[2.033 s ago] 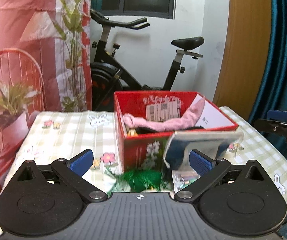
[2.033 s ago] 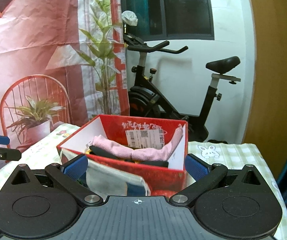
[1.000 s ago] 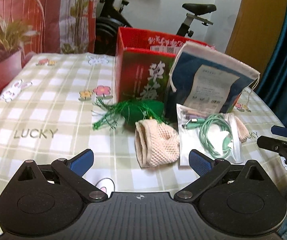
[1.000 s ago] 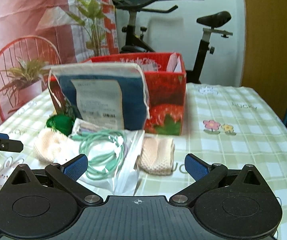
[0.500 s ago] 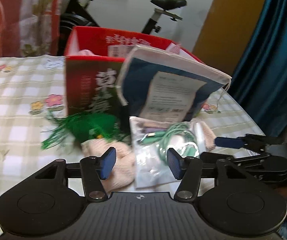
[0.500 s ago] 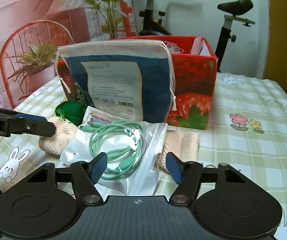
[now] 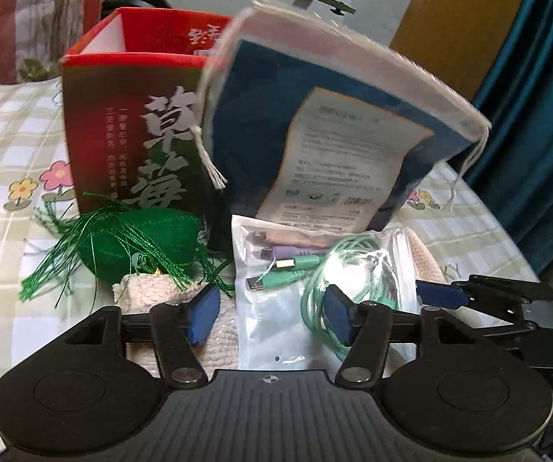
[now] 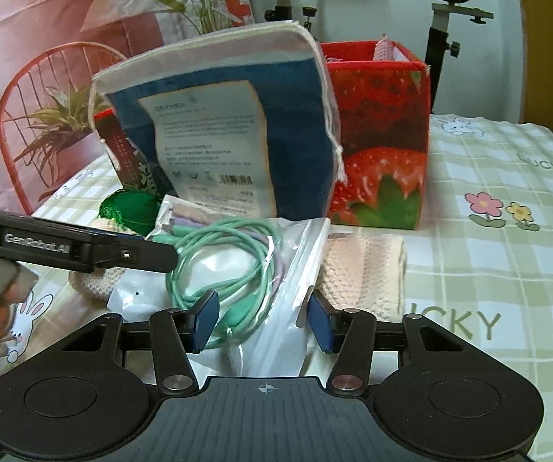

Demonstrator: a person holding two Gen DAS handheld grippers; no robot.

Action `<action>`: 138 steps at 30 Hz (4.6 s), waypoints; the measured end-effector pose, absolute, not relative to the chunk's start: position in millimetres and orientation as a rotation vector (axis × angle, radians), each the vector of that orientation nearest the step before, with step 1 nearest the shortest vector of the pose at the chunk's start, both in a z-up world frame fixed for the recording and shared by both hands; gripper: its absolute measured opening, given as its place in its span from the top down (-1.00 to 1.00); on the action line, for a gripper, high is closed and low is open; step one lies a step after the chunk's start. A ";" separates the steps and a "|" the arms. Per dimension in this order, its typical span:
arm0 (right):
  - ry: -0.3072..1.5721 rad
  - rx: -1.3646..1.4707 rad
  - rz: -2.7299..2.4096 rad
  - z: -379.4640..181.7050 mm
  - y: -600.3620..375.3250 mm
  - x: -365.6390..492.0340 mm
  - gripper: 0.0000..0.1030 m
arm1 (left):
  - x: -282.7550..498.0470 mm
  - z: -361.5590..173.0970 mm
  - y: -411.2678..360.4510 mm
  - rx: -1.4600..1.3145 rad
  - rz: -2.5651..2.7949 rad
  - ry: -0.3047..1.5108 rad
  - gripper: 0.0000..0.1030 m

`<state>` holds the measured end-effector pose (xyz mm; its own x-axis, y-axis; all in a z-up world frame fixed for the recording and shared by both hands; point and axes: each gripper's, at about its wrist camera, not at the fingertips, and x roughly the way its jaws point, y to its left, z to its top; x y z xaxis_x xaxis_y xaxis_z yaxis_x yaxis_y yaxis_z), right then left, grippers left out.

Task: Organize soft objects
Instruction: 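Close the left tool on the clear bag of green cables, then lift the cable bag with the left tool and carry it over the red box, then open the left tool to drop the cable bag into the box, then move the left tool back to the blue and white drawstring pouch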

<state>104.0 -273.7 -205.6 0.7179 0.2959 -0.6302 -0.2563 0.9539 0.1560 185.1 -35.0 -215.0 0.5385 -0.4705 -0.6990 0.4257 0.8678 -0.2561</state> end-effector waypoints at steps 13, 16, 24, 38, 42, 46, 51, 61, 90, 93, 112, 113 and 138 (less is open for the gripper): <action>0.686 0.070 0.324 -204.6 -273.7 99.0 0.26 | 183.8 -217.9 -38.6 -0.101 -0.571 0.838 0.02; 0.683 0.069 0.323 -202.4 -273.1 96.5 0.29 | 176.1 -215.1 -34.3 -0.103 -0.577 0.825 0.11; 0.665 0.091 0.316 -195.2 -274.9 87.8 0.36 | 153.4 -209.5 -17.0 -0.130 -0.595 0.816 0.14; 0.559 0.069 0.314 -159.8 -271.7 64.3 0.37 | 126.2 -171.3 -15.4 -0.103 -0.618 0.701 0.14; 0.517 0.072 0.315 -141.4 -271.1 59.9 0.38 | 121.6 -153.6 -15.8 -0.084 -0.634 0.652 0.14; 0.475 0.080 0.312 -120.3 -271.3 57.6 0.38 | 117.9 -131.2 -17.2 -0.062 -0.651 0.598 0.14; 0.426 0.074 0.317 -94.7 -270.7 58.7 0.38 | 119.4 -109.8 -16.1 -0.083 -0.661 0.562 0.14; 0.366 0.043 0.336 -57.7 -266.2 71.6 0.38 | 133.0 -86.7 -14.2 -0.105 -0.667 0.512 0.14; 0.504 -0.010 0.346 -60.3 -249.5 258.8 0.37 | 281.9 -92.5 -14.1 -0.138 -0.554 0.651 0.13; 0.545 0.013 0.323 -76.6 -256.1 266.0 0.37 | 289.1 -103.6 -21.4 -0.120 -0.557 0.687 0.13; 0.614 0.037 0.280 -101.1 -278.7 264.5 0.28 | 300.0 -115.3 -9.7 -0.093 -0.540 0.734 -0.08; 0.611 0.039 0.278 -100.5 -279.9 262.6 0.28 | 299.3 -114.4 -8.3 -0.093 -0.538 0.732 -0.08; 0.493 -0.010 0.194 -91.0 -316.0 174.2 0.28 | 194.2 -106.9 43.7 -0.026 -0.476 0.682 -0.08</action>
